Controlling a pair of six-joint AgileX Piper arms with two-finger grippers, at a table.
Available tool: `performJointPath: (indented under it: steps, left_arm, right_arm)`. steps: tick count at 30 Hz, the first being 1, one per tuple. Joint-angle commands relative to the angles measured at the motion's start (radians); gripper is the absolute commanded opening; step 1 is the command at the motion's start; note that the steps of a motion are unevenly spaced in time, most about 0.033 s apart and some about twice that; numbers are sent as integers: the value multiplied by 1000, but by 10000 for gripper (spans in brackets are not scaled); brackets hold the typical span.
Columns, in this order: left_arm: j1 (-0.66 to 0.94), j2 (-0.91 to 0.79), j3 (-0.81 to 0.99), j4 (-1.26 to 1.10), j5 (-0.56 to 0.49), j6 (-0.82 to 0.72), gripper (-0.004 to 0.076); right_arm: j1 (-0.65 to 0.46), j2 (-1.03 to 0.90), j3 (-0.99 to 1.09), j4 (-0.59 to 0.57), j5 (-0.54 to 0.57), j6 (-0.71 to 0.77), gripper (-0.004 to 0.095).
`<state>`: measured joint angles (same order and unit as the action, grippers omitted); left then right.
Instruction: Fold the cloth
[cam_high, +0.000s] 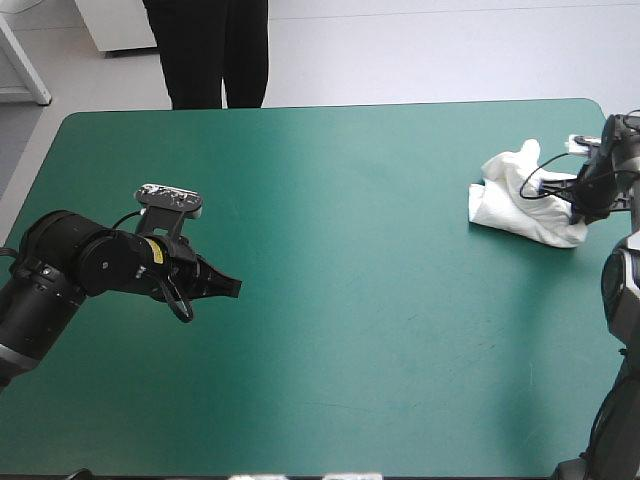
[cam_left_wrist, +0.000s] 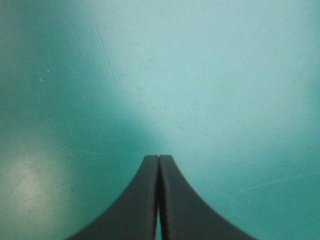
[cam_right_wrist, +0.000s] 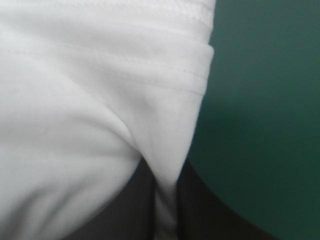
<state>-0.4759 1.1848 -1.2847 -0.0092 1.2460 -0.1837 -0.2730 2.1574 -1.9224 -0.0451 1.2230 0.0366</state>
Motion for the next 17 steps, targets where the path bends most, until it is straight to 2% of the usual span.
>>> performJointPath:
  steps: [1, 8, 11, 13, 16, 17]
  left_arm:
    - [3, -24, -25, -7, 39, -3, -10]
    - [3, -24, -25, -9, 39, -3, -10]
    - [3, -24, -25, -20, 39, -7, -10]
    - [3, -24, -25, -29, 39, -7, -10]
    - [3, -24, -25, -31, 39, -7, -10]
    - [3, -24, -25, -31, 39, -7, -10]
  right_arm:
    - [-62, -80, 10, -56, 25, -18, -17]
    - [-115, -81, 33, -50, 25, -18, -17]
    - [-133, -81, 33, 16, 25, -24, 9]
    - [-142, -89, 33, 27, 27, -37, 114]
    - [-160, -108, 33, 12, 27, -37, 413]
    - [-174, -117, 33, 27, 27, -30, 557]
